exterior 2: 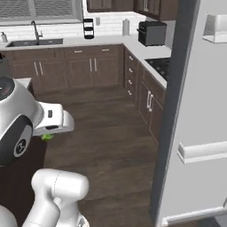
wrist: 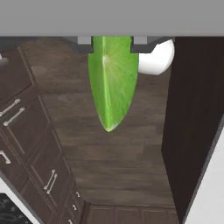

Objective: Grab a lemon wedge from the fridge and one ice cube from the ice bowl, and put them in the glass of lemonade.

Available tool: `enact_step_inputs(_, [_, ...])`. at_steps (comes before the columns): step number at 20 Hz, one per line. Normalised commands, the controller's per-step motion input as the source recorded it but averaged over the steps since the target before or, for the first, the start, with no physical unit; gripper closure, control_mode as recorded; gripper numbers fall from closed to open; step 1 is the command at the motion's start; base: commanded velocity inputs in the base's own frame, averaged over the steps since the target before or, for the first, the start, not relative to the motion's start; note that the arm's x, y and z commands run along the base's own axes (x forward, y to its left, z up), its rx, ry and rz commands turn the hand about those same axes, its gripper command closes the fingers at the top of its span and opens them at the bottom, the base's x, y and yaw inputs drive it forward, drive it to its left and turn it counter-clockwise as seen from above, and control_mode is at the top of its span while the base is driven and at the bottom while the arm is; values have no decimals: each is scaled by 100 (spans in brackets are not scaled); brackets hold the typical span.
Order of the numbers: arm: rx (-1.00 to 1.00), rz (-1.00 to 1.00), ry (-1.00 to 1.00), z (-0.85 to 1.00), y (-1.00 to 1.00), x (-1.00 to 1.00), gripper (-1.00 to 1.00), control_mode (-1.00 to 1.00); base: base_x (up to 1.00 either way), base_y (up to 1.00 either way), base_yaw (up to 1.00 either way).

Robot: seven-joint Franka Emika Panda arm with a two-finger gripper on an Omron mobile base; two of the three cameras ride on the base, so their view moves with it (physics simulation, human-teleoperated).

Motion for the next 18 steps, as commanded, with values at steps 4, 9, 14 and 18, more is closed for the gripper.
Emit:
enact_step_inputs(4, [0, 0, 0, 0, 0, 0, 100, 100, 100, -22, 23])
enact_step_inputs(9, [0, 0, 0, 0, 0, 0, 100, 100, 100, -19, 4])
enact_step_inputs(14, [0, 0, 0, 0, 0, 0, 100, 100, 100, -10, -24])
enact_step_inputs(18, [0, 0, 0, 0, 0, 0, 100, 100, 100, -1, -52])
